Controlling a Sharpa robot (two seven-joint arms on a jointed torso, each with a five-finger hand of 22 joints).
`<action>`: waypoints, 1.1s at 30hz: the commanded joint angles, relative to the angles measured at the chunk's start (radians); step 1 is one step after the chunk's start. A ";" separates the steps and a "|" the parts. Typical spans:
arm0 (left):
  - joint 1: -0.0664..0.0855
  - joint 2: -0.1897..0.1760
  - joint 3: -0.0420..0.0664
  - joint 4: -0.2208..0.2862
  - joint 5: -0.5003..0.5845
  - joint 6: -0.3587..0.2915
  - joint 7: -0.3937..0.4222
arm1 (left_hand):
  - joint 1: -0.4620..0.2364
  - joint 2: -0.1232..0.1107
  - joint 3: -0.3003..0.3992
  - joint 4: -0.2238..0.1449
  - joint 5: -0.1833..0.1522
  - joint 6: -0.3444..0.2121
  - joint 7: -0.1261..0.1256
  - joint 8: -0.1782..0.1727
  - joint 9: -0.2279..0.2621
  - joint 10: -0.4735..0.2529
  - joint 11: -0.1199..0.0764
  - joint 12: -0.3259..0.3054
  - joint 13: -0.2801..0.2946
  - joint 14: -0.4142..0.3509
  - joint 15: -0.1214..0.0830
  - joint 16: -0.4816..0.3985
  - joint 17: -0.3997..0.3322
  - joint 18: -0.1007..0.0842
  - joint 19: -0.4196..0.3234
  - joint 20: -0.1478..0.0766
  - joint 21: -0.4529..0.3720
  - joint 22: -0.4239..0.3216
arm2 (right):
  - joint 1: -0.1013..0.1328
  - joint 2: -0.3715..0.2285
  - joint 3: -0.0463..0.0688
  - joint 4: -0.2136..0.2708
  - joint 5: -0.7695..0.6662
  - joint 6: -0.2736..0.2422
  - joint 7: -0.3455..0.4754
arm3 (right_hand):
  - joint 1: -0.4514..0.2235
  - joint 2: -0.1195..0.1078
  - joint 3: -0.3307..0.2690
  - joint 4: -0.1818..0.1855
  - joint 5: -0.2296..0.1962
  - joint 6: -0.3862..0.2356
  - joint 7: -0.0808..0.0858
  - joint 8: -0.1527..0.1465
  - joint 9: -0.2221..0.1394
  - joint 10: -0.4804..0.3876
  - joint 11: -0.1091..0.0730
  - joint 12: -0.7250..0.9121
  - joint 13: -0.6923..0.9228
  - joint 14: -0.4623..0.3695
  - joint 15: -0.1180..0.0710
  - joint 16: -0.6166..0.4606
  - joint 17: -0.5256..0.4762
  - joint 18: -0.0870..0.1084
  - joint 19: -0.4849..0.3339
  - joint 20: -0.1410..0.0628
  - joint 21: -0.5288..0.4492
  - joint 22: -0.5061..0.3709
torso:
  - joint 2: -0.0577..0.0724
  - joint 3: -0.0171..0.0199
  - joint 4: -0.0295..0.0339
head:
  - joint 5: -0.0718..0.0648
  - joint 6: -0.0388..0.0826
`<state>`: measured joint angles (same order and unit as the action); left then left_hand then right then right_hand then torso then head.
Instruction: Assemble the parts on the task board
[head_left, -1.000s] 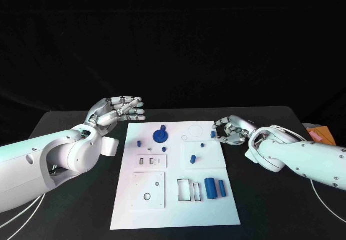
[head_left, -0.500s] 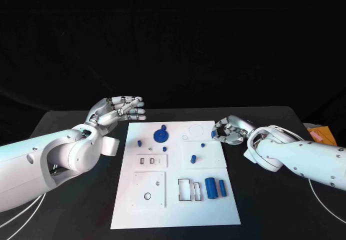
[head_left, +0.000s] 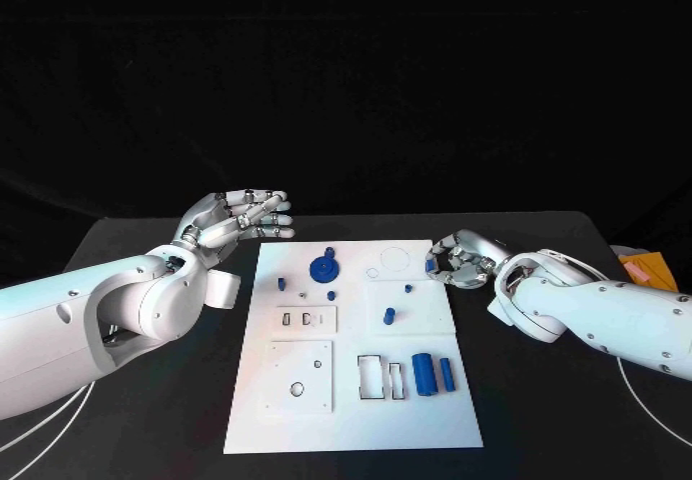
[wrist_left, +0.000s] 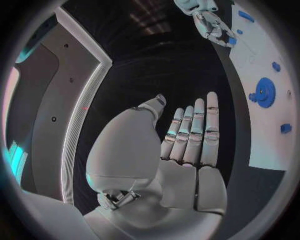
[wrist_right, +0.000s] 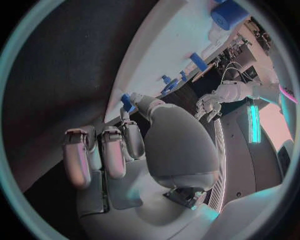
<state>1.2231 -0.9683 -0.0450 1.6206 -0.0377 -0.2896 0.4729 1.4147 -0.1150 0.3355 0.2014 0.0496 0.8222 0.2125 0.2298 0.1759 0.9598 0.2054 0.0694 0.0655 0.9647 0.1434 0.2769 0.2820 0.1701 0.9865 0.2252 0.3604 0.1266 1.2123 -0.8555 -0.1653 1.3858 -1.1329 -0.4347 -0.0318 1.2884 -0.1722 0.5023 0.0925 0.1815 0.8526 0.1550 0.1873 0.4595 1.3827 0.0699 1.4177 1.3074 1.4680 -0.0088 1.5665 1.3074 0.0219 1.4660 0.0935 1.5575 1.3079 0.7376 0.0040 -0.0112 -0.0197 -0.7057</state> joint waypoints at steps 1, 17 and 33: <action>0.001 0.001 0.001 0.003 0.002 0.020 0.003 | 0.002 0.005 -0.001 -0.004 0.001 -0.006 0.054 -0.006 -0.001 -0.008 0.000 -0.004 0.000 -0.004 0.002 -0.007 0.001 0.009 -0.004 0.005 0.006 -0.001 | -0.001 0.002 0.000 -0.001 -0.003 0.015 -0.005 | -0.003 0.014 0.003 0.007 -0.004 0.013 0.001 0.008 -0.002 0.003 0.003 0.007 0.065 0.103 0.007 0.004 0.263 -0.017 0.096 0.005 -0.001 0.245 | -0.001 0.0003 -0.0009 | 0.000 0.000; 0.001 0.001 0.001 0.002 0.002 0.022 0.000 | 0.001 0.005 -0.001 -0.003 0.001 -0.006 0.054 -0.006 -0.001 -0.009 0.000 -0.004 0.000 -0.004 0.002 -0.008 0.002 0.009 -0.004 0.006 0.006 -0.001 | -0.002 0.005 0.000 0.001 -0.003 -0.054 -0.003 | 0.008 0.093 0.008 0.004 0.000 0.098 -0.045 0.125 0.042 0.028 -0.035 0.019 0.085 0.103 -0.027 0.004 0.263 -0.018 0.099 -0.023 0.003 0.250 | 0.000 0.0005 0.0001 | -0.002 0.002; 0.000 0.008 0.001 -0.013 0.002 0.023 -0.001 | 0.001 0.005 -0.001 -0.003 0.001 -0.006 0.054 -0.006 -0.001 -0.009 0.000 -0.004 0.000 -0.004 0.002 -0.008 0.002 0.009 -0.004 0.006 0.006 -0.001 | 0.019 -0.030 0.003 0.163 -0.062 -0.082 -0.087 | 0.005 0.095 0.007 0.004 0.011 0.075 -0.040 0.128 0.045 0.023 -0.034 0.014 0.080 0.103 -0.026 0.004 0.263 -0.018 0.098 -0.025 0.001 0.248 | -0.010 -0.0015 -0.0048 | 0.008 0.001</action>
<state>1.2231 -0.9640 -0.0451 1.6083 -0.0377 -0.2851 0.4672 1.4147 -0.1151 0.3356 0.2014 0.0496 0.8221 0.2124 0.2298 0.1760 0.9598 0.2053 0.0693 0.0655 0.9647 0.1434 0.2729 0.2826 0.1701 0.9865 0.2252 0.3604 0.1268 1.2300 -0.8864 -0.1625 1.5360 -1.1478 -0.5067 -0.0703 1.2901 -0.0866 0.5114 0.0961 0.1882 0.9224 0.1239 0.2709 0.4637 1.4085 0.0383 1.4303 1.3081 1.4647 -0.0306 1.5665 1.3074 0.0220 1.4661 0.0749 1.5575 1.3075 0.7318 0.0035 -0.0135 -0.0134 -0.7041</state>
